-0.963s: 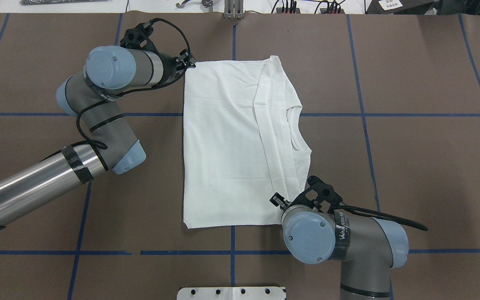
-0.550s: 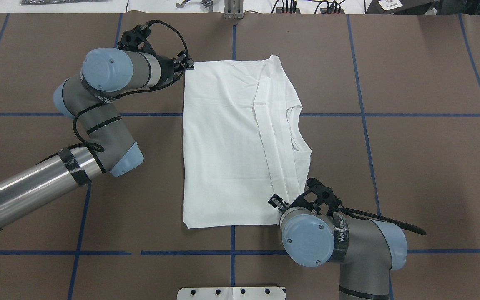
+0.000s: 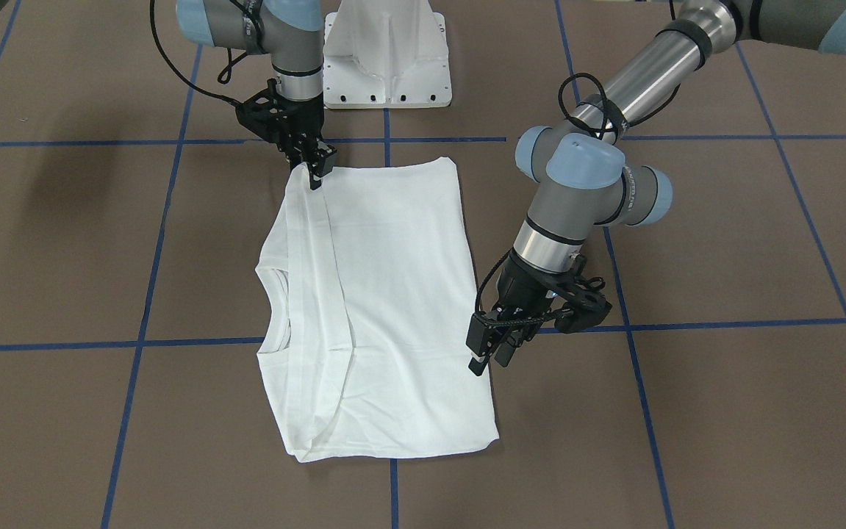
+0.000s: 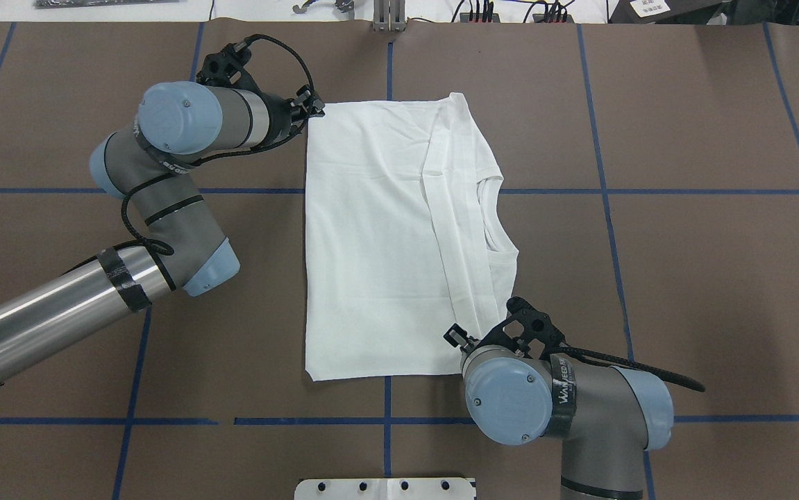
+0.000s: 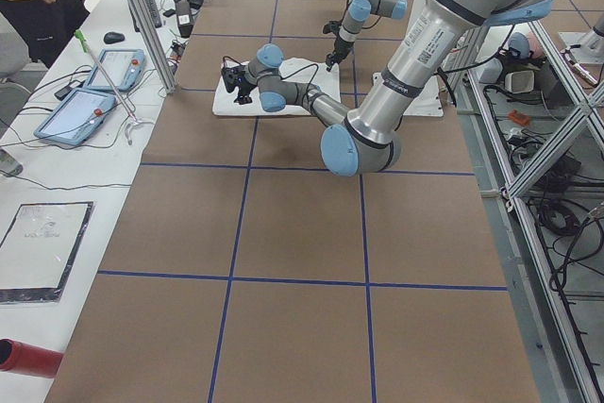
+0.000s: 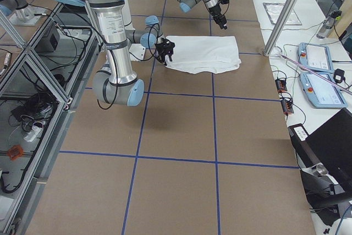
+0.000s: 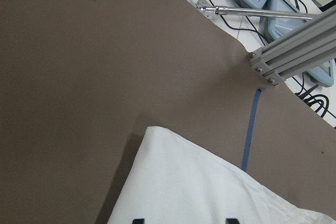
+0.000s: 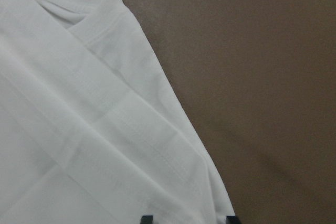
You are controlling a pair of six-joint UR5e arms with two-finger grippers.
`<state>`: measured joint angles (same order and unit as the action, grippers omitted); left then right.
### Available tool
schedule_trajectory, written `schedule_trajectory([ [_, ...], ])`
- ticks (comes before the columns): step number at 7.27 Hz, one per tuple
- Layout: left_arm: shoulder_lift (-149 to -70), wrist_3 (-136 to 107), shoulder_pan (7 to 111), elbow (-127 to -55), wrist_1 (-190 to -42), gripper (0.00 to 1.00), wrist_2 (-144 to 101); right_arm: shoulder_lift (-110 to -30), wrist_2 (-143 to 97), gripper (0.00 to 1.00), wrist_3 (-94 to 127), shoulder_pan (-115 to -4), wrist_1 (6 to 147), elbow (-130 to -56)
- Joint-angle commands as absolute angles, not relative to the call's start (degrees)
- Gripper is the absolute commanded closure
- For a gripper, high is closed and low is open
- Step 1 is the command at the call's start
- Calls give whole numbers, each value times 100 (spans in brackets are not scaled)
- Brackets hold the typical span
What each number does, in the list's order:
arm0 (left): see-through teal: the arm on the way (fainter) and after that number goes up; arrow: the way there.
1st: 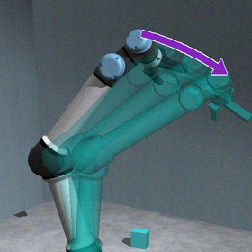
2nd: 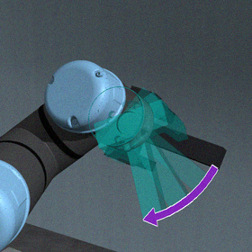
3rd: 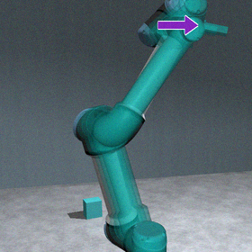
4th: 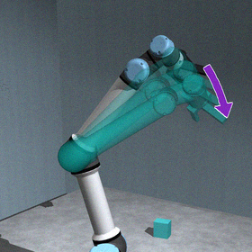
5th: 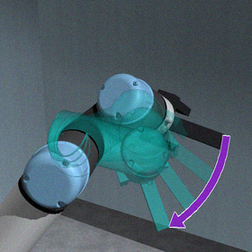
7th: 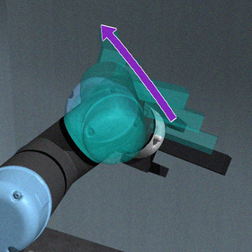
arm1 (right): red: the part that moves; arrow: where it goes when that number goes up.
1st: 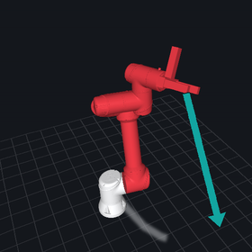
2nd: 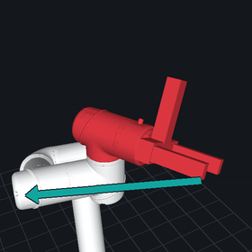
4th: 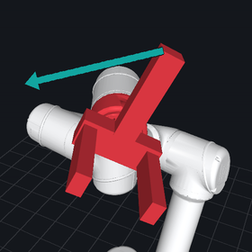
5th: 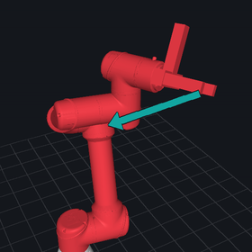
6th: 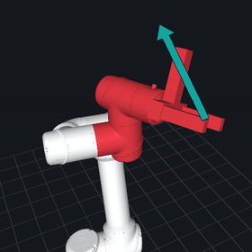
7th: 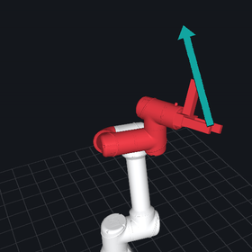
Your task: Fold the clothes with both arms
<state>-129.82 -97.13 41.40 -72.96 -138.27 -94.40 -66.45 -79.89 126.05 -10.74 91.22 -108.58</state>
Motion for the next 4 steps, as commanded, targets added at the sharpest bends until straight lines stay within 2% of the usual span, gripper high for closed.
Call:
schedule_trajectory([
  [1,-12877,-9712,4140,-7382,-13825,40,-9439,-6618,-7989,71,12604,-1081,9123,-10802],
  [3,-12735,-9712,4140,-7550,-13808,40,-9439,-6601,-7989,100,12595,-1116,9123,-10758],
  [4,-12727,-9721,4140,-7550,-13799,40,-9439,-6574,-7998,100,12603,-1142,9123,-10749],
])
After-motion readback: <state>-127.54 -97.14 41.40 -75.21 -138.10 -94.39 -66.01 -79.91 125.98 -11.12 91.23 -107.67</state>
